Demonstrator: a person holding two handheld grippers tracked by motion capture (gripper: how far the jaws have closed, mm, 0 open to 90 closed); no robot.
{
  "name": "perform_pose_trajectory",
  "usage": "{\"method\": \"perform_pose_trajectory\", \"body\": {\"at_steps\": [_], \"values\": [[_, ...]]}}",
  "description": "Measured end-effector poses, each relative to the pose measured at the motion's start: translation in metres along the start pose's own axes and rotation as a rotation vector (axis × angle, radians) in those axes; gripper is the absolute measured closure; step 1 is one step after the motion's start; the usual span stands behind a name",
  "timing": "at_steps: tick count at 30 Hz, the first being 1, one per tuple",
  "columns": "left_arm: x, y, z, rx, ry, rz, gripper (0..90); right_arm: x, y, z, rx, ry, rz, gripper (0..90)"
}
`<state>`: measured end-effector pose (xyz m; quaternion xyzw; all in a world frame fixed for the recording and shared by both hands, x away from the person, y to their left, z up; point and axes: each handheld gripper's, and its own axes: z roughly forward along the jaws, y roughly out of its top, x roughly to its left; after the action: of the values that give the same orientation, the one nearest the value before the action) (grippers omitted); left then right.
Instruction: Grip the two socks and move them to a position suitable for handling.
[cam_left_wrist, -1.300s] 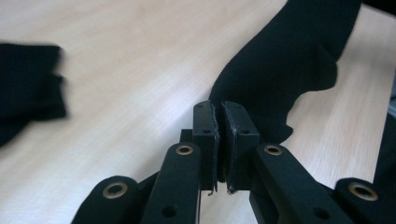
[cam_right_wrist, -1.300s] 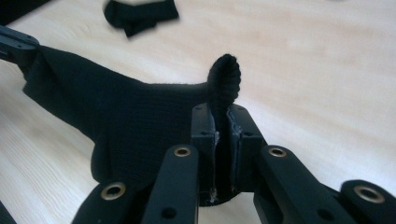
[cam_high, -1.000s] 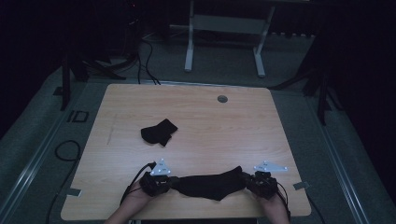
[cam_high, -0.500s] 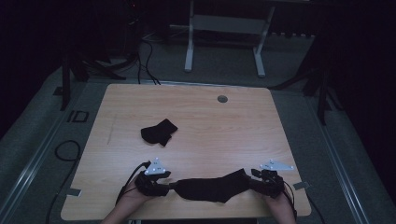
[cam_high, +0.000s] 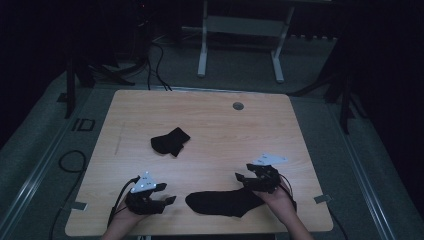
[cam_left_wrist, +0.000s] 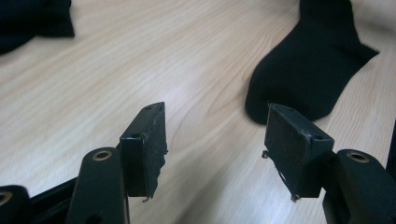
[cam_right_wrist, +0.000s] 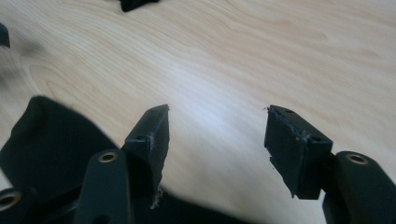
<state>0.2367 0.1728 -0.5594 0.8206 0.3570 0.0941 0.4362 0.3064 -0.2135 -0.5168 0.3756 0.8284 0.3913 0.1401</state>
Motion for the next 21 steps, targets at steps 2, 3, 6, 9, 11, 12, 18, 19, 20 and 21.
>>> {"method": "perform_pose_trajectory", "body": {"at_steps": [2,3,6,9,11,12,18,19,20,21], "values": [[0.002,-0.005,-0.001,0.004,0.000,-0.017,38.9,0.004,0.010,0.010,0.002,0.013,-0.025,39.4],[0.002,-0.006,-0.002,0.008,0.001,-0.022,38.9,0.006,0.015,0.016,0.003,0.023,-0.032,39.2],[0.003,-0.009,-0.003,0.011,0.006,-0.027,39.0,0.010,0.030,0.032,0.010,0.050,-0.063,38.5],[0.004,-0.008,-0.003,-0.004,0.014,-0.031,39.0,0.015,0.047,0.048,0.012,0.066,-0.088,37.0],[0.004,-0.007,-0.005,-0.013,0.018,-0.031,39.0,0.019,0.058,0.059,0.012,0.089,-0.093,36.0],[0.005,-0.007,-0.005,-0.018,0.024,-0.029,39.0,0.021,0.064,0.064,0.013,0.099,-0.096,35.8],[0.008,-0.008,-0.008,-0.044,0.045,-0.049,38.9,0.039,0.094,0.099,0.030,0.146,-0.125,34.6],[0.008,-0.008,-0.008,-0.045,0.055,-0.051,37.4,0.043,0.099,0.105,0.036,0.151,-0.131,34.6],[0.007,-0.007,-0.009,-0.041,0.067,-0.048,33.7,0.047,0.103,0.110,0.043,0.154,-0.137,34.6],[0.007,-0.007,-0.009,-0.040,0.083,-0.044,31.3,0.051,0.107,0.116,0.045,0.154,-0.145,34.6]]}}
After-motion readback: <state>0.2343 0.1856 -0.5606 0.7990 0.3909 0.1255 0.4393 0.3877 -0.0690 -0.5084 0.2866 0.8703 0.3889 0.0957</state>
